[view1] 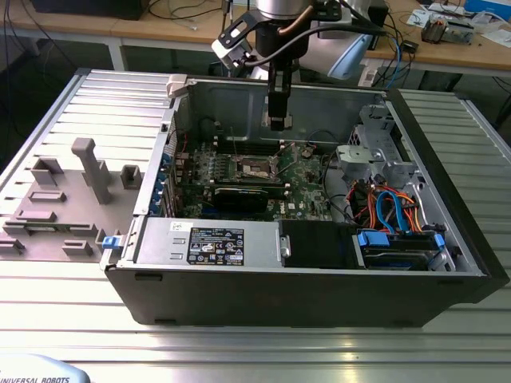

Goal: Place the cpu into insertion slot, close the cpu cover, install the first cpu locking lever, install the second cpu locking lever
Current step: 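Place the cpu into insertion slot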

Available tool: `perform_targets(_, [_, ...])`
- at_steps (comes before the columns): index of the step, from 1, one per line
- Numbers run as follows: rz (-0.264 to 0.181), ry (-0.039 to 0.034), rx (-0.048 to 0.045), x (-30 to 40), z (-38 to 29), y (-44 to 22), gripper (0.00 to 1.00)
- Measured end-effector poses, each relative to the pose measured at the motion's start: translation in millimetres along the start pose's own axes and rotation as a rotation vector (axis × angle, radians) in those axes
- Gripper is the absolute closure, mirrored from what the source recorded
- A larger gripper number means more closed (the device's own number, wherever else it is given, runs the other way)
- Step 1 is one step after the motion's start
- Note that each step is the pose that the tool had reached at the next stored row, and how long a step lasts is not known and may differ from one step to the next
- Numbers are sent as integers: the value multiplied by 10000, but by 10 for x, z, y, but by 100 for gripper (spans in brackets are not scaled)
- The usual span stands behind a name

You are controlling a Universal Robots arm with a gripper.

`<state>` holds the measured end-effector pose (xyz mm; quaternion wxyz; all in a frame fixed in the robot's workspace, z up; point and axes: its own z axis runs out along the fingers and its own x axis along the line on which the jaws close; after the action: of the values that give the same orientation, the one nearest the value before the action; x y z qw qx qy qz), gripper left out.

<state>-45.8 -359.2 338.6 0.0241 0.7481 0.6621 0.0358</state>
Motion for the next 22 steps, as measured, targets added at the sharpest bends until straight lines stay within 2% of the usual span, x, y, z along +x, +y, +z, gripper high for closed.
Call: perform_targets(22, [57, -4, -2, -1, 32, -9, 46])
